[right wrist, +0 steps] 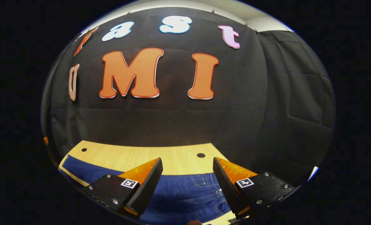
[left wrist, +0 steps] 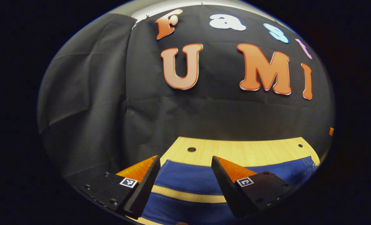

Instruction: Grasp the waist and the cuffs of the jeans and fold them to make the two legs overlap; first hold the waist and fold one-third of the jeans toward the cuffs, then hold the cuffs and fold the remaining one-third in the same direction to finish folding.

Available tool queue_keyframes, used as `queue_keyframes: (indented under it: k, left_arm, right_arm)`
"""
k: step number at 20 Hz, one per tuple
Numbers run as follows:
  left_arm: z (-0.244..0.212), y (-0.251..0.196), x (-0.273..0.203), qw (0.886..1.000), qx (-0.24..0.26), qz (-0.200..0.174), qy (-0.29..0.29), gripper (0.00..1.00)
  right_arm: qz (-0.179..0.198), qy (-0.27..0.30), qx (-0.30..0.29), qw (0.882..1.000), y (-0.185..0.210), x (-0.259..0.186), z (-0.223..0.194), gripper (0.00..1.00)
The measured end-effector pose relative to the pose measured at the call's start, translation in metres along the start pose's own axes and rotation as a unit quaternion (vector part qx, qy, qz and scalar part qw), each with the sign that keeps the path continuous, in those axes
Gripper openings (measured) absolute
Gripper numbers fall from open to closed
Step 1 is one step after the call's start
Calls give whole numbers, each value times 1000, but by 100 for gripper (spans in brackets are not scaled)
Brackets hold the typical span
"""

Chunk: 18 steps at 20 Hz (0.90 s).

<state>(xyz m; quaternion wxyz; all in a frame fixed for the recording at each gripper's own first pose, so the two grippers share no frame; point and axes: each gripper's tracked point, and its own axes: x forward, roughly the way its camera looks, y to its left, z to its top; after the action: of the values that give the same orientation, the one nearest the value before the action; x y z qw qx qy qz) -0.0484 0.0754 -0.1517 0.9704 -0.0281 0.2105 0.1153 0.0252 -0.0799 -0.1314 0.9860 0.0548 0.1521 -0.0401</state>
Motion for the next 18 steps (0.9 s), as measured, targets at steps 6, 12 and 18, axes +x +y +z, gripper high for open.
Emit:
queue_keyframes:
  k: [6, 12, 18]
  left_arm:
    - [-83, 50, 7, 990, -63, 52, 111, 99]
    - [-151, 88, 7, 965, -138, 79, 210, 98]
    - [-207, 113, -6, 926, -225, 98, 288, 98]
  right_arm:
    - [-21, 104, 81, 991, -34, 16, -72, 98]
    - [-50, 185, 134, 972, -61, 31, -129, 98]
    - [-67, 257, 173, 948, -84, 37, -173, 98]
